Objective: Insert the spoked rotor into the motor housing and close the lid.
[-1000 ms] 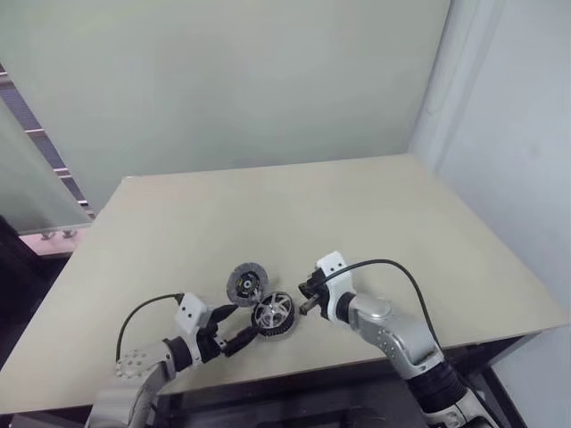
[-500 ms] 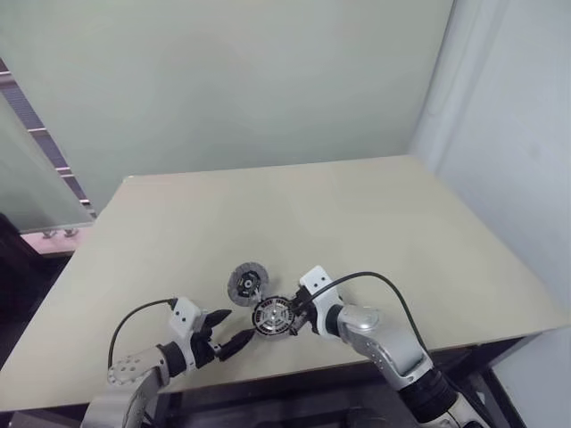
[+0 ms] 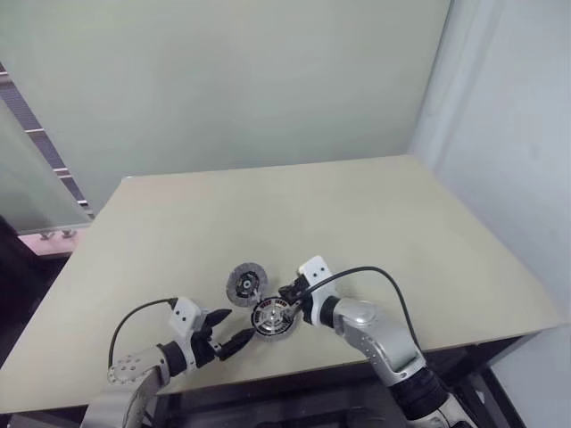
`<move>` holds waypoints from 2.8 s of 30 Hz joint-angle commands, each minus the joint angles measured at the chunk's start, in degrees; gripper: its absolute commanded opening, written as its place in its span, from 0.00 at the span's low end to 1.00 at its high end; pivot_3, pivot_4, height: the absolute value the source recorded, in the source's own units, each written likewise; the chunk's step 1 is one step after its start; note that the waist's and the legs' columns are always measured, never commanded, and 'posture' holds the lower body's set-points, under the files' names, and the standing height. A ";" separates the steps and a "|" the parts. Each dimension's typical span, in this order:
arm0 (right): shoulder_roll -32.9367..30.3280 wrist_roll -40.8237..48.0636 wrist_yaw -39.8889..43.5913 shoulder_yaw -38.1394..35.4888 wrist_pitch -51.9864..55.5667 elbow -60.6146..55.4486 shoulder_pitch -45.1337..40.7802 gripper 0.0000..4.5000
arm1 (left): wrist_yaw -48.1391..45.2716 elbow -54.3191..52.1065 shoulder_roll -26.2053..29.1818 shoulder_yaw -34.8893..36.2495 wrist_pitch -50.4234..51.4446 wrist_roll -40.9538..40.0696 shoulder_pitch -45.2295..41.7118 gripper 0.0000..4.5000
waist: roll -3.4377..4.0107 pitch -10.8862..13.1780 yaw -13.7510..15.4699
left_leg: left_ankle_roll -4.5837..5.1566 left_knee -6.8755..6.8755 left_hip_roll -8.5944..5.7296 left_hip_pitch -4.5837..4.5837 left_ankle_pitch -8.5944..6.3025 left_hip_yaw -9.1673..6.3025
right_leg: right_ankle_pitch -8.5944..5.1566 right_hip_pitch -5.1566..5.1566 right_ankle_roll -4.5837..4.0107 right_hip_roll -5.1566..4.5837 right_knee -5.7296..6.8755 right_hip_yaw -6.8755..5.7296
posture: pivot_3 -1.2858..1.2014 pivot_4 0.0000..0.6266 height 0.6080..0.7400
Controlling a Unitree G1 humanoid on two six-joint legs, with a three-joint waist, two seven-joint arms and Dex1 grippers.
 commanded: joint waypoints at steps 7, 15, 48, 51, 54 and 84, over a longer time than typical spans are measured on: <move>0.01 -4.29 1.72 0.97 -5.78 9.52 -0.12 0.01 | 0.43 -2.71 0.34 1.33 -0.09 -0.91 -0.04 1.00 | -0.11 -0.10 -0.04 | 0.00 0.05 0.04 0.23 0.00 0.06 | -0.06 0.21 -0.10 0.00 0.01 0.03 | 0.52 0.00 1.00; -9.02 -3.66 14.01 4.54 3.71 -5.60 -4.46 0.20 | 0.13 -1.91 0.22 0.75 -0.42 -0.72 -0.09 1.00 | -0.13 -0.10 0.01 | 0.00 0.21 -0.02 0.11 0.00 0.06 | -0.06 0.20 -0.10 -0.03 -0.02 0.06 | 0.52 0.00 1.00; -17.32 -23.30 25.11 22.53 -5.10 -4.22 -13.82 0.99 | -4.55 -3.04 6.23 -3.29 0.38 2.96 0.39 1.00 | -0.19 -0.12 0.20 | -0.01 0.17 0.03 0.12 -0.01 0.01 | -0.02 0.13 -0.03 -0.03 0.04 -0.07 | 0.52 0.00 1.00; -16.99 -24.06 25.04 22.50 -5.81 -2.75 -13.39 0.99 | -4.55 -2.83 6.13 -3.31 0.18 2.95 0.30 1.00 | -0.19 -0.12 0.19 | -0.01 0.17 0.03 0.12 -0.01 0.02 | -0.02 0.13 -0.03 -0.03 0.03 -0.07 | 0.52 0.00 1.00; -16.68 -24.89 25.15 22.52 -6.34 -1.41 -13.45 0.99 | -4.49 -2.64 5.91 -3.54 0.10 3.03 0.09 1.00 | -0.19 -0.12 0.20 | -0.01 0.17 0.03 0.12 -0.01 0.01 | -0.02 0.13 -0.03 -0.03 0.04 -0.08 | 0.52 0.00 1.00; -6.86 -26.84 21.05 14.14 2.27 0.28 -9.94 0.01 | -3.52 -2.38 4.51 -4.33 -0.50 3.31 0.41 1.00 | -0.35 -0.24 0.20 | -0.03 0.28 0.06 0.22 0.00 0.00 | -0.06 0.19 -0.11 -0.02 0.23 -0.12 | 0.52 0.00 1.00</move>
